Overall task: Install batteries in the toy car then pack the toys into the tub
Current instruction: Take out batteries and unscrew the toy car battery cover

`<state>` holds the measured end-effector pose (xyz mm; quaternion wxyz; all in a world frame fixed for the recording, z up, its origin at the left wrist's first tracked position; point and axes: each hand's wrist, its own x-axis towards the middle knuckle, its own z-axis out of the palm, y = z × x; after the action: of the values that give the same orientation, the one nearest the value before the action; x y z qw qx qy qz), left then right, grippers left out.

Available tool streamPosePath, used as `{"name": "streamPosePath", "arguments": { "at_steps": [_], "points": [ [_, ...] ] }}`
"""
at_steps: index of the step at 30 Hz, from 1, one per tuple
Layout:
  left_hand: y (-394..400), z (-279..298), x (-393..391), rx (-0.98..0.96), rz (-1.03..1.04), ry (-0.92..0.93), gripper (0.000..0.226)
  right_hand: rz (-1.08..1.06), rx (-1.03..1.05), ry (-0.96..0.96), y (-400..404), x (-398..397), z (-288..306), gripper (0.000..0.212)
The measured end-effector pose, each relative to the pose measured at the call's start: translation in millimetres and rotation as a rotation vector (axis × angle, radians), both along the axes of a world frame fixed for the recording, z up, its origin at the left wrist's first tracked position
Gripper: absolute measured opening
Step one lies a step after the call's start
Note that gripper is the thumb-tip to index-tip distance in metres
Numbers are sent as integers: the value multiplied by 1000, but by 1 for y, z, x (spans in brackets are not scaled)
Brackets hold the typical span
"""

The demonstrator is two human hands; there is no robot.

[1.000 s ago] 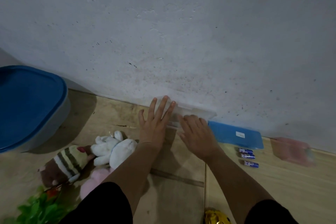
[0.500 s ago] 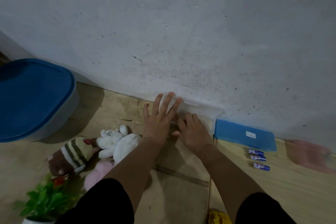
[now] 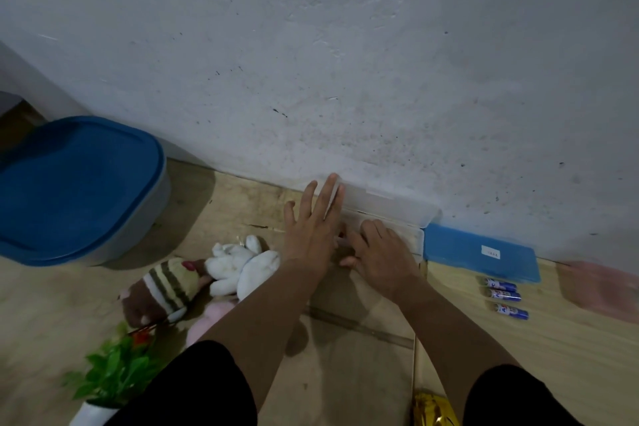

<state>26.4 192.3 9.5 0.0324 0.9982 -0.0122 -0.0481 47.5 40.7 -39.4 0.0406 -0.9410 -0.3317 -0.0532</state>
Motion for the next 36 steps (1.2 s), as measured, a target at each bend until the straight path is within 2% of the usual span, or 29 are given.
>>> {"name": "streamPosePath", "arguments": {
  "at_steps": [3,8,10,16,21,25,29,33,36],
  "points": [
    [1,-1,1,6,-1,0,90,-8,15,-89,-3,2,1,63],
    [3,0,-2,21,2,-1,111,-155,-40,-134,-11,-1,22,67],
    [2,7,-6,16,-12,0,116,-243,-12,-142,-17,-7,35,61],
    [-24,49,-30,-45,-111,-55,113,-538,42,-124,-50,-50,85,53],
    [-67,68,-75,-100,-168,-9,110,-699,14,-99,-98,-116,101,56],
    [-104,61,-123,-127,-198,-130,108,-733,13,-41,-140,-175,80,57],
    [-139,35,-177,-176,-212,170,99,-689,4,4,-176,-232,40,53],
    [-166,8,-227,-187,-156,245,92,-683,39,46,-194,-265,7,59],
    [-176,-3,-247,-151,-83,286,96,-669,41,46,-197,-272,-8,60]
  ]
}}
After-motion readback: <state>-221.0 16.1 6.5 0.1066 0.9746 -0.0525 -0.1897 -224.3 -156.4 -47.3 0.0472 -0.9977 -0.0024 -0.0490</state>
